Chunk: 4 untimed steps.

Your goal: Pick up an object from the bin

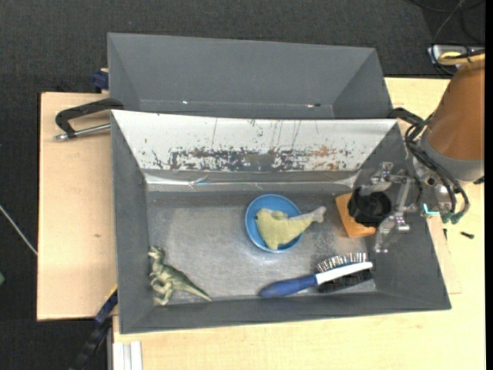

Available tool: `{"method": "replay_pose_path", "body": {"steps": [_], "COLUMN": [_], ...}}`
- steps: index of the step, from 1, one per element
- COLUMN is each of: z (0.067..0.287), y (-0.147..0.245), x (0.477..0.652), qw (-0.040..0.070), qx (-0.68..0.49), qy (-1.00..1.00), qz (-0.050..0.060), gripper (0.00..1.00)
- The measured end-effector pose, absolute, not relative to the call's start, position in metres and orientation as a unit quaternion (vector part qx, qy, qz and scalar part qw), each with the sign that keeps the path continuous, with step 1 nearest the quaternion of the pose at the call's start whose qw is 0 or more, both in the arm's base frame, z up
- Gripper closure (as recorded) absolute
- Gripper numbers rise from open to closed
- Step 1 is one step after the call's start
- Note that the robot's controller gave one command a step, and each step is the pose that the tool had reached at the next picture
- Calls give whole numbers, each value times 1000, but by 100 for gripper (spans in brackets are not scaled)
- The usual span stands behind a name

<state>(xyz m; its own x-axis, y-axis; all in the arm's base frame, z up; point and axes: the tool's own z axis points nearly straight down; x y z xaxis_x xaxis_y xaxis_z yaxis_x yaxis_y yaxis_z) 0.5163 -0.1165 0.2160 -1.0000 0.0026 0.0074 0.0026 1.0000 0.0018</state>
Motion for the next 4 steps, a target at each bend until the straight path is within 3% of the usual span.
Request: {"method": "replay_pose_path", "body": {"steps": [1, 2, 3, 4], "z": [78, 102, 101, 81], "y": [-96, -52, -59, -67], "x": [499, 492, 492, 501], "qw": [1, -3, -3, -7], "qx": [183, 238, 285, 390], "qy": [-983, -971, -958, -921], "qz": [2, 0, 0, 3], "gripper": [0, 0, 0, 0]}}
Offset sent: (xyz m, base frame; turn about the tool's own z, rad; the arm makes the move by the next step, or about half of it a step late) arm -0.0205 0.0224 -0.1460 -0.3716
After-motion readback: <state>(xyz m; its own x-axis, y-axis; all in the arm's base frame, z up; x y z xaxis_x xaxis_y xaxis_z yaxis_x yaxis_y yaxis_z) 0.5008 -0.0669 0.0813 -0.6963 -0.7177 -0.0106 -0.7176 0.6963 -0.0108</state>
